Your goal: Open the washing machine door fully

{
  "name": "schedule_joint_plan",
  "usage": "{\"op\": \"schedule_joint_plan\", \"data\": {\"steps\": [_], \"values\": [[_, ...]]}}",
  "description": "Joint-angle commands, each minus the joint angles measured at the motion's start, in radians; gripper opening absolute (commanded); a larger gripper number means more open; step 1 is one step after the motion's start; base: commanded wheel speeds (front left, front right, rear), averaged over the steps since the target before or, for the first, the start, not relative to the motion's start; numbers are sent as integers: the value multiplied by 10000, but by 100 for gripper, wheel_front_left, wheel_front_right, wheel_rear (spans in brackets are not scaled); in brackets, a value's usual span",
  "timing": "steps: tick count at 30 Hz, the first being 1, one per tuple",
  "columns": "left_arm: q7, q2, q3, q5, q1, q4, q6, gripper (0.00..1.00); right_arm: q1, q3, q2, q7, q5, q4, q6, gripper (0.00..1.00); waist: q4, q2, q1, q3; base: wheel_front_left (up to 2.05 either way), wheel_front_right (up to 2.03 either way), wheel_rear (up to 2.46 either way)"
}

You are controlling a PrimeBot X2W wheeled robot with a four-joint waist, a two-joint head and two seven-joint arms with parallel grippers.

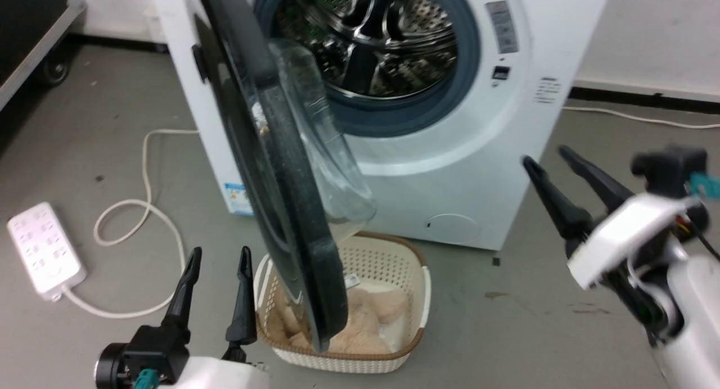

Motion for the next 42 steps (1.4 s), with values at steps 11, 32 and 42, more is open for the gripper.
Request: {"op": "schedule_joint_plan", "data": {"steps": [11,32,42], "values": [[-51,317,461,-339,522,101,-335,100,3563,-2897,1734,-3151,-5960,-2212,-7,100,-991,0,1,-446,0,0,0],[215,473,31,-138,614,644,-220,100,5691,-4022,3394,-3006,-6614,-2294,-7,100,-964,0,1,-328,0,0,0],[-24,378,666,-430,161,-817,151,0,5615,-4063,3396,-2995,-6336,-2158,-7,100,-862,0,1,-418,0,0,0]]}}
